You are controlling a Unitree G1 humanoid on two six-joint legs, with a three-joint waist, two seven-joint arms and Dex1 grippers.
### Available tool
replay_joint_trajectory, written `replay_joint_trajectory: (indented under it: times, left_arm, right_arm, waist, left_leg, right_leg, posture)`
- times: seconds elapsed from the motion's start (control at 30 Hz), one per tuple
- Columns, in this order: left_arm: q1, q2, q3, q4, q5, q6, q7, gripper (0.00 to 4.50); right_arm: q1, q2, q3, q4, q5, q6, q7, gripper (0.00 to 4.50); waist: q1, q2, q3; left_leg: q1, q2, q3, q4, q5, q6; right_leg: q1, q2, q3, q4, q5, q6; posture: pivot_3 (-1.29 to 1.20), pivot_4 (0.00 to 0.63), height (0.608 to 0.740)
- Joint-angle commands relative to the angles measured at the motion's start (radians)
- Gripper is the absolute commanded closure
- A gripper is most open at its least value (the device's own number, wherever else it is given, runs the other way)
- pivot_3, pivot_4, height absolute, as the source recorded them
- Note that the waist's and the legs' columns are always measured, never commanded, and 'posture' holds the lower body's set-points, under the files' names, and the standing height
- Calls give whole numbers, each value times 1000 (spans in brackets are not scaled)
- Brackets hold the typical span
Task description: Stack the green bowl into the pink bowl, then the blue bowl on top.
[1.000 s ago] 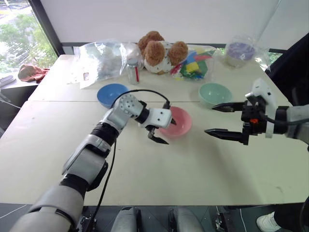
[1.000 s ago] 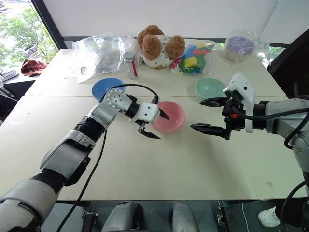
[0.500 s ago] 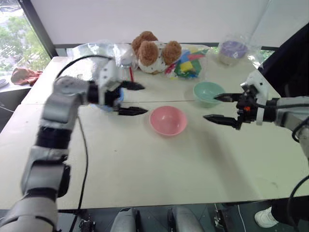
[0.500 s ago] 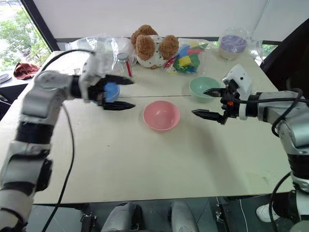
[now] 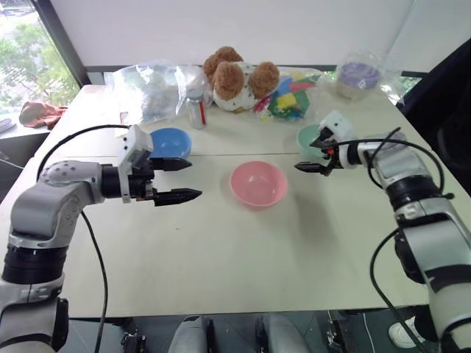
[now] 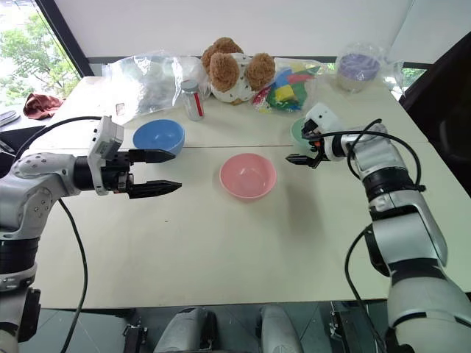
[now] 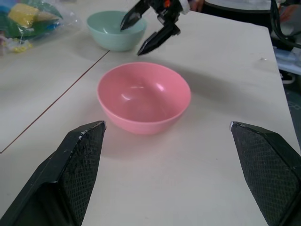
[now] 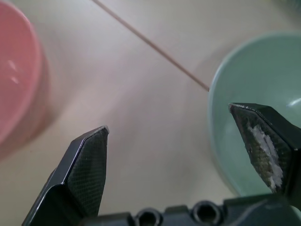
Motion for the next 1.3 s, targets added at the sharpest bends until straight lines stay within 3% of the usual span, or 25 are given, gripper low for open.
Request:
replay_joint_trajectory:
  times: [0.03, 0.07, 0.17, 0.37, 0.4, 0.53, 0.6, 0.7, 0.77, 0.8, 0.9, 1.0, 1.3]
  left_arm:
    - [13, 19, 35, -63, -32, -1, 31, 134]
    - [23, 24, 40, -72, -37, 1, 38, 134]
    - [48, 33, 54, -100, -55, 8, 61, 0]
    - [70, 42, 61, -126, -85, 11, 102, 0]
    - [70, 41, 59, -127, -88, 10, 108, 0]
    - [62, 41, 59, -122, -97, 11, 126, 0]
    - [56, 46, 64, -113, -105, 13, 132, 0]
    - [47, 56, 69, -94, -113, 15, 131, 0]
    - [40, 60, 71, -81, -119, 16, 132, 0]
    - [37, 60, 70, -76, -120, 17, 134, 0]
    - [28, 57, 63, -65, -118, 15, 138, 0]
    - [21, 51, 57, -66, -119, 18, 145, 0]
    - [60, 56, 80, -115, -140, 32, 169, 0]
  right_arm:
    - [-75, 26, 7, 141, -84, -86, -45, 0]
    - [-82, 32, 21, 167, -116, -105, -67, 0]
    - [-96, 49, 20, 217, -161, -129, -112, 918]
    - [-124, 56, -26, 245, -179, -142, -133, 4144]
    - [-129, 52, -31, 245, -184, -146, -135, 4447]
    - [-157, 23, -42, 235, -204, -177, -124, 4447]
    - [-190, 3, -60, 206, -184, -187, -35, 4447]
    - [-175, -32, -77, 19, -92, -222, 321, 4447]
    - [-82, -66, -69, -270, 39, -124, 566, 4447]
    - [-29, -88, -52, -420, 99, -61, 621, 4447]
    - [100, -132, 6, -790, 217, 104, 644, 4447]
    - [158, -144, 27, -959, 259, 196, 644, 4447]
    - [140, -86, 122, -881, 30, -29, 535, 4447]
  waist:
    - [-1, 0, 0]
    - [-2, 0, 0]
    - [-4, 0, 0]
    - [-4, 0, 0]
    - [-5, 0, 0]
    - [-5, 0, 0]
    - [-5, 0, 0]
    - [-3, 1, 0]
    - [-2, 1, 1]
    - [-3, 1, 1]
    - [2, 1, 0]
    - [3, 1, 0]
    - [3, 0, 0]
  left_leg:
    - [0, 0, 0, 0, 0, 0]
    - [-1, 0, 0, 0, 0, 0]
    - [-1, 0, 1, 0, 0, -1]
    - [0, 0, 1, 1, 1, -2]
    - [0, 0, 1, 1, 1, -2]
    - [1, 0, 1, 1, 1, -2]
    - [0, 0, 1, 1, 1, -2]
    - [0, 0, 1, 0, 1, -2]
    - [0, 0, 1, 0, 1, -2]
    - [0, 1, 0, 0, 1, -2]
    - [0, 1, -2, 0, -1, 1]
    - [0, 0, -1, 2, -3, 4]
    - [1, -1, -1, 3, -2, 4]
  right_leg:
    - [0, 0, 0, 0, 0, 0]
    - [-1, 0, 0, 0, 0, 0]
    - [-1, -1, 1, 0, 0, 0]
    - [-1, -1, 1, 3, 0, 0]
    - [-1, -1, 1, 3, 0, 0]
    - [-1, -1, 1, 4, 0, 0]
    - [-2, -1, 2, 4, 0, 0]
    - [-3, -1, 2, 4, 0, 0]
    - [-3, 0, 2, 4, 0, 0]
    - [-3, 0, 1, 7, 0, 0]
    - [-3, 0, 0, 10, 0, 0]
    - [-3, -1, 0, 10, 0, 0]
    - [-3, -1, 0, 10, 0, 0]
  posture:
    - [0, 150, 740]
    - [0, 150, 740]
    - [0, 150, 740]
    - [0, 150, 740]
    - [0, 150, 740]
    - [0, 150, 740]
    - [0, 150, 740]
    - [0, 150, 740]
    - [0, 150, 740]
    - [0, 150, 740]
    - [0, 150, 740]
    - [0, 150, 740]
    - [0, 150, 740]
